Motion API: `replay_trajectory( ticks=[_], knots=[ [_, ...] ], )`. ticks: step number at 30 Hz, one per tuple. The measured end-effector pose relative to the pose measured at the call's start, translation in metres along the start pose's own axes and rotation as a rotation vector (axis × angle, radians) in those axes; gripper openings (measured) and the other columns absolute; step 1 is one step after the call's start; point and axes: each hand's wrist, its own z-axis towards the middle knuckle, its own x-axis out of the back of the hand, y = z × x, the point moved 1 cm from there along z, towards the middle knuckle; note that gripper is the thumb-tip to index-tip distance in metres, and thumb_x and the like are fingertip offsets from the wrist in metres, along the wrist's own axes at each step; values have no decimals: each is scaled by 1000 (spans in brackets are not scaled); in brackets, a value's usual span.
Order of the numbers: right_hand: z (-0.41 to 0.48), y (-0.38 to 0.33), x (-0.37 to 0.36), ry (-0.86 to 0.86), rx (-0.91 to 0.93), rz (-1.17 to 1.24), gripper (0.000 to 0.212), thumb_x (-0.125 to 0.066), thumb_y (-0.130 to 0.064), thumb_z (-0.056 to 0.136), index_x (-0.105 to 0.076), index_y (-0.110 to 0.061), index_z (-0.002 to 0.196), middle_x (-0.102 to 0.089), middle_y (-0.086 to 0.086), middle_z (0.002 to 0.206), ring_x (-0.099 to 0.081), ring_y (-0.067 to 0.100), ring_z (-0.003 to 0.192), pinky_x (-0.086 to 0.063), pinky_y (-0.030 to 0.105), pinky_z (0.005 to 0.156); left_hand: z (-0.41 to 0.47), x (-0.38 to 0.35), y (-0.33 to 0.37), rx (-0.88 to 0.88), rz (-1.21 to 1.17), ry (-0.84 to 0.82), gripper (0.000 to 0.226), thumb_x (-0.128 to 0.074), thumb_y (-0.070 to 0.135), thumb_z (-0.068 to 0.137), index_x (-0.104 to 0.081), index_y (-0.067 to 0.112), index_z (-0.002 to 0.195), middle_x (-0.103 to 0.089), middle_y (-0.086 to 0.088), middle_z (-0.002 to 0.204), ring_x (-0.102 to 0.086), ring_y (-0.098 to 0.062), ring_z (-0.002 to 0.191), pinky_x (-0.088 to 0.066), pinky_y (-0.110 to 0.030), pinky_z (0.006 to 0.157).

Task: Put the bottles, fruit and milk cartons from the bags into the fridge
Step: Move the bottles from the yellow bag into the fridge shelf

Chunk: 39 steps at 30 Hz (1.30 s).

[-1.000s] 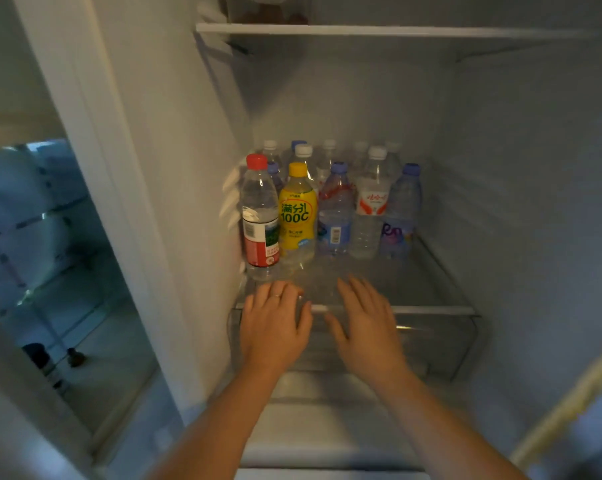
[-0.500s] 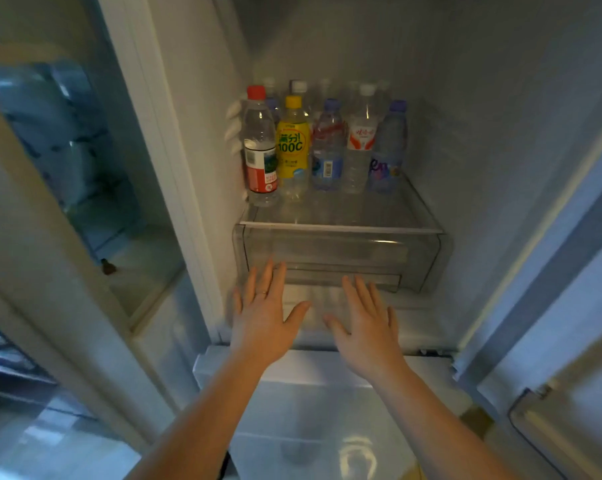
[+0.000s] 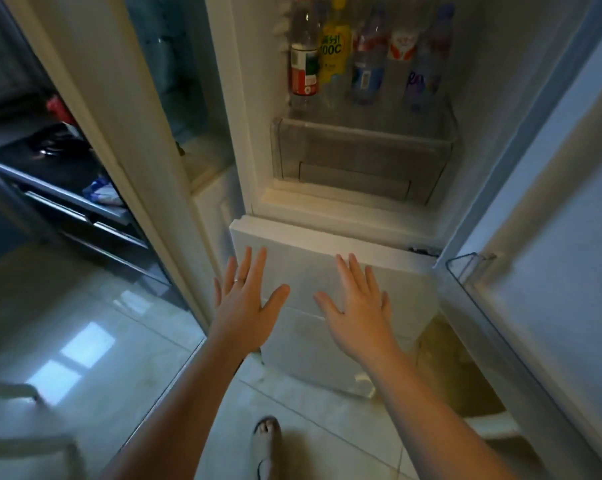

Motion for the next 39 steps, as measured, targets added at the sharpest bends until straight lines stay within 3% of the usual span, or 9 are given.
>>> replay_trajectory(
  ticks=[5,20,27,32,39],
  knots=[
    [-53,9,-19,-64,56,11,71,-37,-60,99,0,-42,156,12,-17,165,15,14,152,6,52,121,-81,-2,-11,92,21,-10,81,-26,71,91,6,40,158,13,12,166,23,-13,149,14,-46,119],
    [-208,30,-48,-235,146,-38,68,-35,-59,100,-2,-40,156,8,-16,165,14,16,152,3,52,123,-273,-14,-17,276,28,-54,78,-24,70,90,0,40,158,9,11,167,17,-17,153,8,-50,123],
    [-315,67,-46,-254,108,-72,69,-34,-61,99,-3,-39,157,7,-15,166,13,16,152,5,49,121,-370,-37,8,292,57,-126,72,-28,63,97,2,38,158,9,9,167,16,-19,153,6,-51,124],
    [-380,100,-42,-291,60,-92,69,-34,-61,99,-2,-39,157,8,-13,166,14,17,152,4,51,123,-426,-69,25,271,66,-196,82,-17,73,86,3,39,157,9,10,167,15,-19,153,9,-50,120],
    [-436,169,-16,-273,-42,-120,70,-33,-63,98,-2,-40,157,8,-14,166,13,18,153,3,52,122,-468,-115,73,144,24,-318,81,-19,74,86,0,41,157,7,11,167,13,-18,154,5,-50,122]
  ],
)
